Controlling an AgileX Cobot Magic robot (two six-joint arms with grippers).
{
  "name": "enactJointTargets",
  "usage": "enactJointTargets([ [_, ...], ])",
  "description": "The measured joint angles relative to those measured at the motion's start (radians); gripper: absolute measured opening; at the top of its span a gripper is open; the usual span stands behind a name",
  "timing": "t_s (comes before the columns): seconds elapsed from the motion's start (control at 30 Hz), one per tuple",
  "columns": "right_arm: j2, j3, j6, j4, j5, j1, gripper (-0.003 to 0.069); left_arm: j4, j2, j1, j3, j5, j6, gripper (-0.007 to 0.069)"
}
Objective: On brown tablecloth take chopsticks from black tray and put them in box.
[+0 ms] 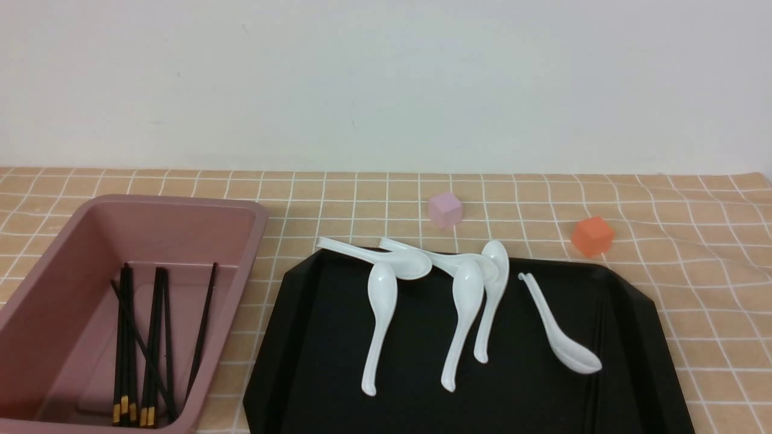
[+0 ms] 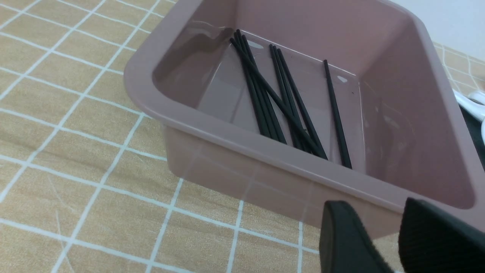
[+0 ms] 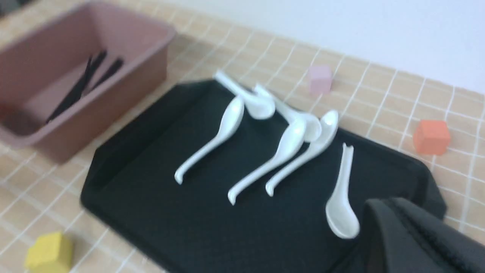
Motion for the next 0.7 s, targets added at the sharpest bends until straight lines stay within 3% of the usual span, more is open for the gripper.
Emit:
enactJointTargets([
  [0.07, -0.046, 0.143, 0.000, 0.015, -0.137, 0.000, -0.0005, 0.000, 0.000, 0.000, 0.000, 0.000, 0.000, 0.0238],
  [0.27, -0.066, 0.327, 0.000, 0.021, -0.341, 0.000, -0.0003, 0.000, 0.000, 0.000, 0.000, 0.000, 0.000, 0.0238],
  [0.7, -0.066, 0.434, 0.000, 0.021, -0.306, 0.000, 0.0005, 0.000, 0.000, 0.000, 0.000, 0.000, 0.000, 0.0238],
])
